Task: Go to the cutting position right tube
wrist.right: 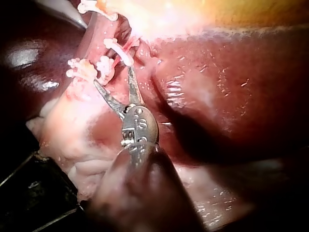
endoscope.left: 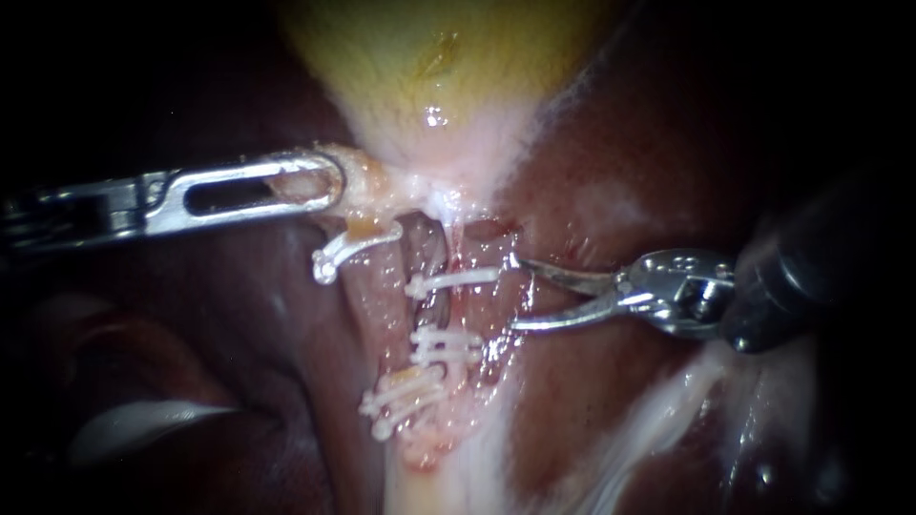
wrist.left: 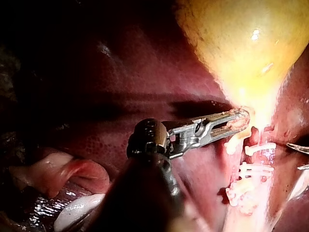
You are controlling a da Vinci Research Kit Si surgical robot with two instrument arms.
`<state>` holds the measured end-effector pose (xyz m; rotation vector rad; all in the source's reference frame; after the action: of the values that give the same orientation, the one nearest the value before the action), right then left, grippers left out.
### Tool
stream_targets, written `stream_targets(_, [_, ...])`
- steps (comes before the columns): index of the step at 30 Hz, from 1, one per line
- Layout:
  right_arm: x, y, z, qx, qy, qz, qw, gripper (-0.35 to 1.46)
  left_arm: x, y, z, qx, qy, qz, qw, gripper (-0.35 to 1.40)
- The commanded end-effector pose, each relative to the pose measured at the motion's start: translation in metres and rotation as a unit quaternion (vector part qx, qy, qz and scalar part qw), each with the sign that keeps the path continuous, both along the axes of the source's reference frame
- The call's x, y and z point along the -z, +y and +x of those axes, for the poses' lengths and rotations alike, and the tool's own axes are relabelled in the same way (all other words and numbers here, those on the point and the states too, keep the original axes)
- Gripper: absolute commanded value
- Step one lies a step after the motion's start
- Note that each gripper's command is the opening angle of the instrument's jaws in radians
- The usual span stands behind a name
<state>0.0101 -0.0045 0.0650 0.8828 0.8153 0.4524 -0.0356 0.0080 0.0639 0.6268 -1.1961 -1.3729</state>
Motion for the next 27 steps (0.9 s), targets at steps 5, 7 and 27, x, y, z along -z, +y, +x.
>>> stream_targets(5, [-0.0009, -0.0008, 0.0006, 0.004, -0.010, 0.032, 0.9994, 1.44, 0.0000, 0.0000, 0.0000, 0.000, 0.000, 0.000, 1.0000, -0.35])
stream_targets(7, [-0.0011, -0.0006, 0.0010, 0.007, -0.009, 0.039, 0.9992, 1.44, 0.0000, 0.0000, 0.0000, 0.000, 0.000, 0.000, 1.0000, -0.35])
stream_targets(27, [-0.0046, -0.0009, 0.0033, -0.009, -0.025, 0.060, 0.9979, 1.42, 0.0000, -0.0001, -0.0001, 0.000, 0.000, 0.000, 1.0000, -0.35])
